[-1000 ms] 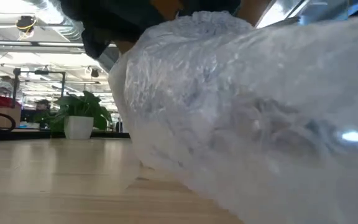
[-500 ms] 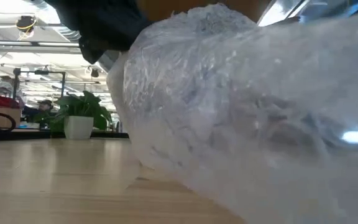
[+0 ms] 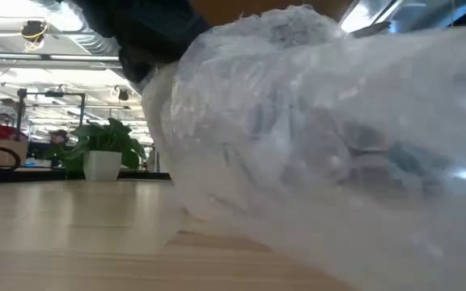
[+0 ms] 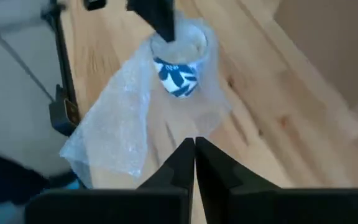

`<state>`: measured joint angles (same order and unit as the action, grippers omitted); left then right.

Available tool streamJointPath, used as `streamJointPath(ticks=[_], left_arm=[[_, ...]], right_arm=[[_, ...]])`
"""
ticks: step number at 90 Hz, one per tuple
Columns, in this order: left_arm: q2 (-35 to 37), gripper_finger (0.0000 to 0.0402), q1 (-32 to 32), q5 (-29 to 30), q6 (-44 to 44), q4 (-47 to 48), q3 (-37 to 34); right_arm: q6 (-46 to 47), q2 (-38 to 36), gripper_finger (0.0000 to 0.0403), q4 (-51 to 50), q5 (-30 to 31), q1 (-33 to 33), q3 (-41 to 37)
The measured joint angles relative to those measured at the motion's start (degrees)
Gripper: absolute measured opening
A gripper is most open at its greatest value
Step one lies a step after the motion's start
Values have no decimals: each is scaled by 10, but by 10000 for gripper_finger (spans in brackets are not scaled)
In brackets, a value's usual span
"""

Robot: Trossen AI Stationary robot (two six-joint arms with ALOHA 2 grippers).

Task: Wrap mug
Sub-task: Wrap the white and blue mug with the bubble wrap

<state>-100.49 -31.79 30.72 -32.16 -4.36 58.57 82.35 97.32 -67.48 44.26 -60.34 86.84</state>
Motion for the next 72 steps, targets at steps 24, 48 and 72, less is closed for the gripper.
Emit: streamJointPath(ticks=[24, 48, 72], left_arm=[[5, 0, 12, -30, 41, -10, 0], [6, 0, 40, -55, 52, -10, 0], [7, 0, 63, -63, 41, -10, 0]], right_arm=[[100, 2, 0, 370, 73, -50, -243], [43, 3, 1, 733, -27, -24, -417], [-14, 3, 6, 700, -179, 20, -418]])
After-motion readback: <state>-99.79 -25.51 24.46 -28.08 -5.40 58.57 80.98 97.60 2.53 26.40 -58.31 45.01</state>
